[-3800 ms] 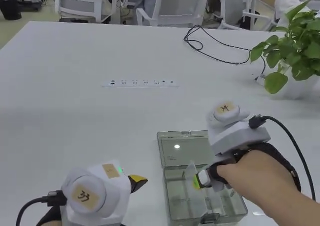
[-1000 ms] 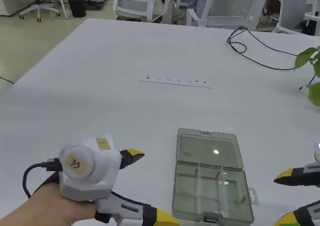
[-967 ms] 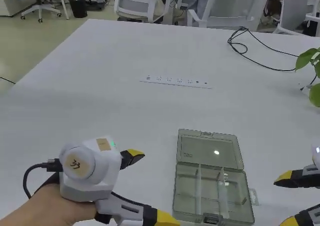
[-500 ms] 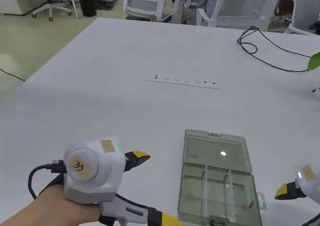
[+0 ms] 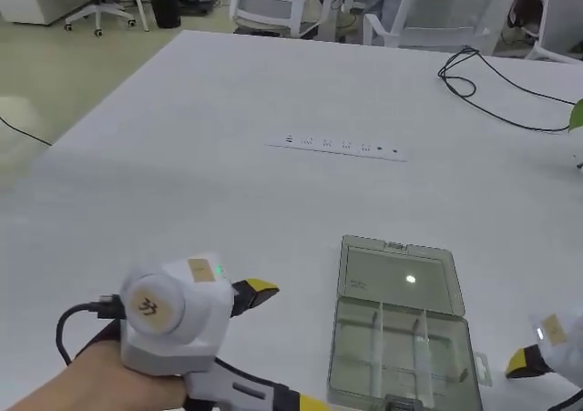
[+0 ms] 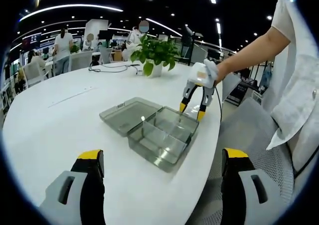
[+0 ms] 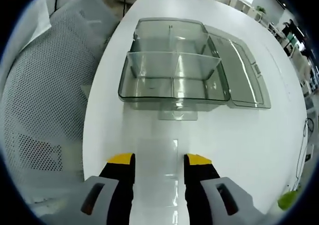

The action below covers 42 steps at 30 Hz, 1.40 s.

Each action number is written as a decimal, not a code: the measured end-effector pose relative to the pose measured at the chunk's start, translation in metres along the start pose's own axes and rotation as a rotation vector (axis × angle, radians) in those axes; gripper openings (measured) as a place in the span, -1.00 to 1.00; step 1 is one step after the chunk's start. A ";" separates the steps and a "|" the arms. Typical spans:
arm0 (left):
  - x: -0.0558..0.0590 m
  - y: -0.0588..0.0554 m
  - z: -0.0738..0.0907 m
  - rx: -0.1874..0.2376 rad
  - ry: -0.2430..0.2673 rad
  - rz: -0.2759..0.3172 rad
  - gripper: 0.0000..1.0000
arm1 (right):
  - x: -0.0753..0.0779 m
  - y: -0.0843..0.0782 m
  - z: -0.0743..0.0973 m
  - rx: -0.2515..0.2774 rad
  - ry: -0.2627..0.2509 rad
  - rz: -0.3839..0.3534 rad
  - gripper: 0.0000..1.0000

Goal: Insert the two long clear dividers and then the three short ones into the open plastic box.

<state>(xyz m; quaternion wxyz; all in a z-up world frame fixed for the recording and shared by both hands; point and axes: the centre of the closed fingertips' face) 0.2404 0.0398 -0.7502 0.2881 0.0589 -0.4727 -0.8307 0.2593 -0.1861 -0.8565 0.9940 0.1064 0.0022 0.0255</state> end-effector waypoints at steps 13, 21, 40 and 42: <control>0.000 -0.001 0.000 0.000 -0.003 0.002 1.00 | -0.004 0.001 0.000 -0.006 -0.012 0.020 -0.33; 0.001 -0.001 0.001 -0.001 -0.004 0.002 1.00 | -0.004 0.001 0.000 -0.003 -0.017 0.004 -0.34; 0.009 0.042 -0.002 0.099 -0.041 0.115 1.00 | 0.009 0.039 0.087 0.133 -0.235 -0.023 -0.35; 0.011 0.050 -0.004 0.121 -0.050 0.123 1.00 | 0.010 0.048 0.097 0.149 -0.259 -0.019 -0.35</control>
Point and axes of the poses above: the centre of the closed fingertips' face, and the gripper's own axes: z roughly backward along the fingers, x roughly to its right, y roughly out of its top, and after that the axes turned 5 degrees about -x, right-handed
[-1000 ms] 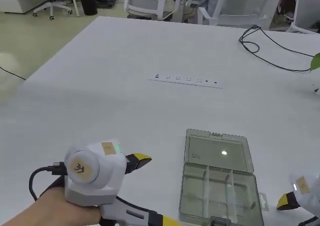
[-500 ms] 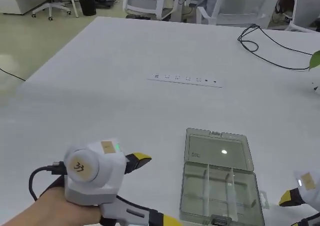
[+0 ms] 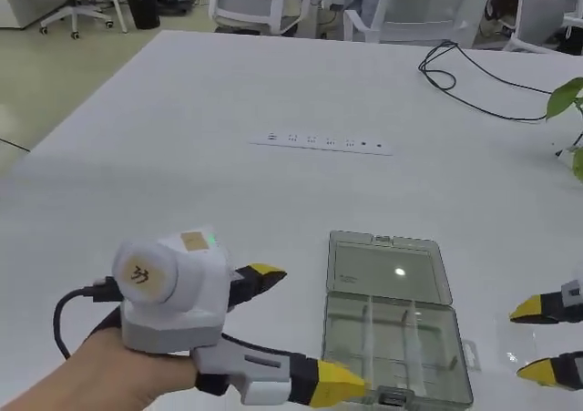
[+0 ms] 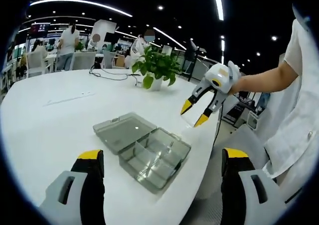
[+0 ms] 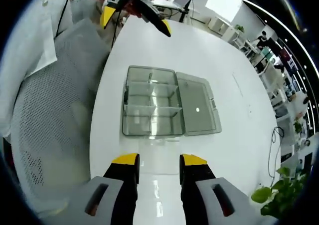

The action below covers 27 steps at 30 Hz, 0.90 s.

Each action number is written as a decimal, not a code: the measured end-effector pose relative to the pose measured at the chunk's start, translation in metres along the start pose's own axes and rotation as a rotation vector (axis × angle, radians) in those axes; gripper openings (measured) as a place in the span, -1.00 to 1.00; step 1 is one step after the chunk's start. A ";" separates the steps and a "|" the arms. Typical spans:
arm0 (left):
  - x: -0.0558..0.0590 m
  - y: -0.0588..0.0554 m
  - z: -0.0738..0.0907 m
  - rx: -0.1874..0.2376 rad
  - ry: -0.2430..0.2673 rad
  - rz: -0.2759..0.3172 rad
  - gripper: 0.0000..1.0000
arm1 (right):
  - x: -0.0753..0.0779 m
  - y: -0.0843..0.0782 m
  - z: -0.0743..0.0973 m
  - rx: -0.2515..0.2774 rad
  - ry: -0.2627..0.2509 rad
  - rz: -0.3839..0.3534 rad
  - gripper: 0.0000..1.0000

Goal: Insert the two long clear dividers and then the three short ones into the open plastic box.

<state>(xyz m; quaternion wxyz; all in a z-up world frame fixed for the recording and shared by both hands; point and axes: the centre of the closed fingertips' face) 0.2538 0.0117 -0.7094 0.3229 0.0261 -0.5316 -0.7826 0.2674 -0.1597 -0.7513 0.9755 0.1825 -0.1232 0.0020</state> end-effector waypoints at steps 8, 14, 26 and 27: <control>0.018 0.022 -0.016 0.025 -0.084 0.201 0.93 | -0.002 0.043 0.023 0.054 -0.048 0.035 -0.34; 0.025 0.039 -0.024 0.065 -0.127 0.272 0.73 | -0.004 0.073 0.034 0.085 -0.075 0.059 -0.34; 0.053 0.051 -0.041 0.060 -0.252 0.431 0.02 | -0.003 0.107 0.047 0.106 -0.103 0.101 -0.34; 0.054 0.052 -0.041 0.062 -0.255 0.442 -0.01 | -0.003 0.108 0.048 0.107 -0.104 0.104 -0.34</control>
Point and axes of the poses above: the centre of the closed fingertips' face, and the gripper's own axes: z roughly backward along the fingers, x roughly to its right, y roughly out of its top, and after that the axes turned 5 degrees about -x, right-handed
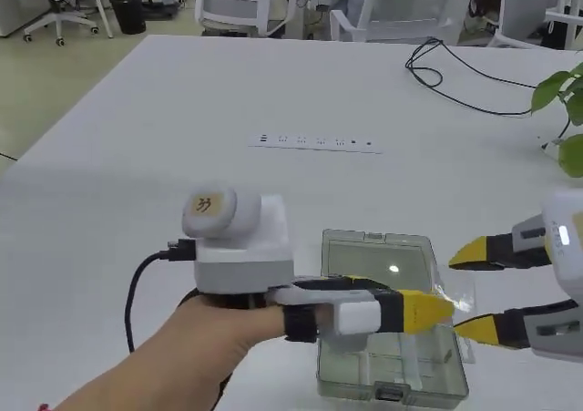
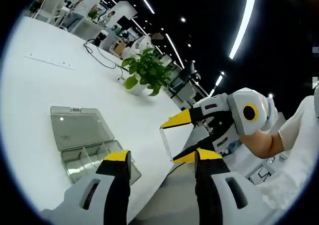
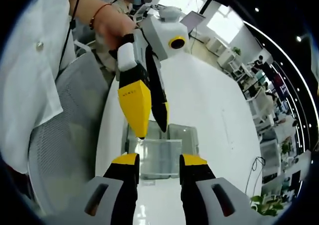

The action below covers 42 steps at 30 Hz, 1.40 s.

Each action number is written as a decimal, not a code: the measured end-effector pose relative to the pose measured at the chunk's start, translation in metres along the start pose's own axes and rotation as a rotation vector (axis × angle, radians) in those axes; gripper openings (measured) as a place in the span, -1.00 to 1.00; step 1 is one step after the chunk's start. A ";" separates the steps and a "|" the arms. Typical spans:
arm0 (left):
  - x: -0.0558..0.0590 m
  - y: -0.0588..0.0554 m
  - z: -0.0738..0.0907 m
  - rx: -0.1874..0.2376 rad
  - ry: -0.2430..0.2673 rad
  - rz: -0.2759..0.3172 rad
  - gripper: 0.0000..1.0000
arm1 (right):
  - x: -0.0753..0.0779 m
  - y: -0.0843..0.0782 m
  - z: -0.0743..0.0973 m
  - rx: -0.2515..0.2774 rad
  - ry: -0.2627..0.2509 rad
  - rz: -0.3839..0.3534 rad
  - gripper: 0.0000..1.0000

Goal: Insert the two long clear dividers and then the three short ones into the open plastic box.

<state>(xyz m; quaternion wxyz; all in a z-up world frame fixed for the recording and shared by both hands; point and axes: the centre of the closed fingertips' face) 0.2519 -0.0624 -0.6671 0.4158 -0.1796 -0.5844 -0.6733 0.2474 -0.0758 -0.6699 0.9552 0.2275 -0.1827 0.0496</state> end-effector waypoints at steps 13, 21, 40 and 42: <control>0.006 -0.005 -0.007 -0.012 -0.046 0.082 -0.69 | -0.006 0.013 0.000 -0.003 0.000 0.036 -0.34; 0.010 -0.006 -0.008 -0.014 -0.070 0.102 -0.89 | -0.008 0.017 0.001 0.001 0.002 0.038 -0.34; 0.009 -0.010 -0.008 -0.004 -0.061 0.128 -1.00 | -0.007 0.019 0.003 -0.004 -0.009 0.036 -0.33; 0.009 -0.011 -0.009 -0.011 -0.059 0.114 -1.00 | -0.003 0.020 0.006 0.009 -0.012 0.019 -0.32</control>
Point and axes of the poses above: the centre of the closed fingertips' face, and the gripper's own axes: z roughly backward along the fingers, x roughly to its right, y roughly out of its top, and after that the axes turned 5 degrees about -x, right-handed
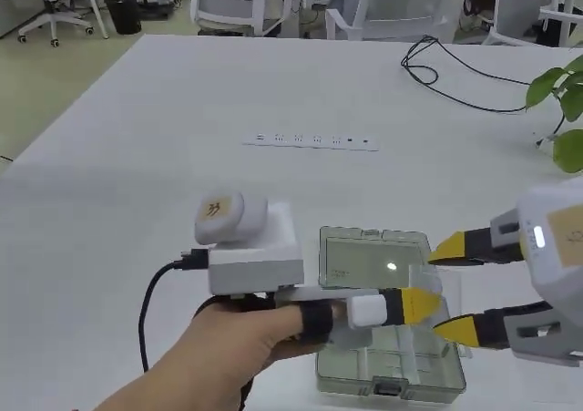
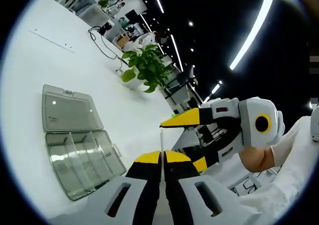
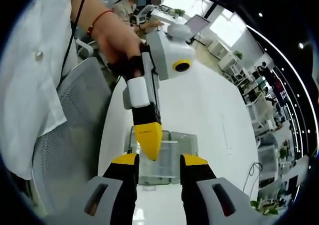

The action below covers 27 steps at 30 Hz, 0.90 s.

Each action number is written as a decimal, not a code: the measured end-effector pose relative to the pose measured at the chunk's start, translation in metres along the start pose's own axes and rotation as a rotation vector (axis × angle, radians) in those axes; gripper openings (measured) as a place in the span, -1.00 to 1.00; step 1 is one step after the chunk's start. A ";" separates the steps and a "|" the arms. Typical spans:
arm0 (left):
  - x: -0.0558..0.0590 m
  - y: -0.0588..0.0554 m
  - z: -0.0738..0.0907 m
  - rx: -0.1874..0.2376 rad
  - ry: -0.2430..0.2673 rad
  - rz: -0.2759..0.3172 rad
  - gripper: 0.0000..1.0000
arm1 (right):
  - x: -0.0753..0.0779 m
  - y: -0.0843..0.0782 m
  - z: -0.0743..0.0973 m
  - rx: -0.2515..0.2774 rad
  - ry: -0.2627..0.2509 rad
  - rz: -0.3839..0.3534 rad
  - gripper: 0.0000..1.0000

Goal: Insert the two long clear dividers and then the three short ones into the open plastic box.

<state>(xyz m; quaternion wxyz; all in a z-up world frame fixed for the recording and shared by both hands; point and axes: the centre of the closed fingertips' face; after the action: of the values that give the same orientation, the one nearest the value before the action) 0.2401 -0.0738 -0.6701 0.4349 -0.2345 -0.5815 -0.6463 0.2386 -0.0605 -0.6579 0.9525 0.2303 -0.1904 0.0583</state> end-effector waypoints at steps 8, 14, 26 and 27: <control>0.004 -0.003 0.002 -0.020 0.000 -0.180 -1.00 | 0.008 -0.001 0.012 0.054 0.057 -0.087 -0.38; 0.011 -0.011 0.005 -0.073 -0.014 -0.407 -1.00 | 0.005 -0.007 0.018 0.102 0.204 -0.153 -0.50; 0.029 -0.026 0.006 -0.138 -0.083 -0.629 -1.00 | -0.016 0.010 0.033 0.180 0.485 -0.240 -0.70; 0.031 -0.026 0.007 -0.129 -0.094 -0.642 -1.00 | -0.018 0.010 0.034 0.181 0.510 -0.247 -0.72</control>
<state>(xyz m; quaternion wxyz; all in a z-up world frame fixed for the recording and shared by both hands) 0.2013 -0.0777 -0.6574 0.1659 -0.0959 -0.6029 -0.7745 0.2089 -0.0675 -0.6331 0.9452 0.3135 0.0904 0.0144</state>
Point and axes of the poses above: the centre of the closed fingertips' face, and the gripper's own axes: z roughly backward along the fingers, x roughly to its right, y roughly out of its top, and after that the axes turned 5 degrees about -x, right-handed
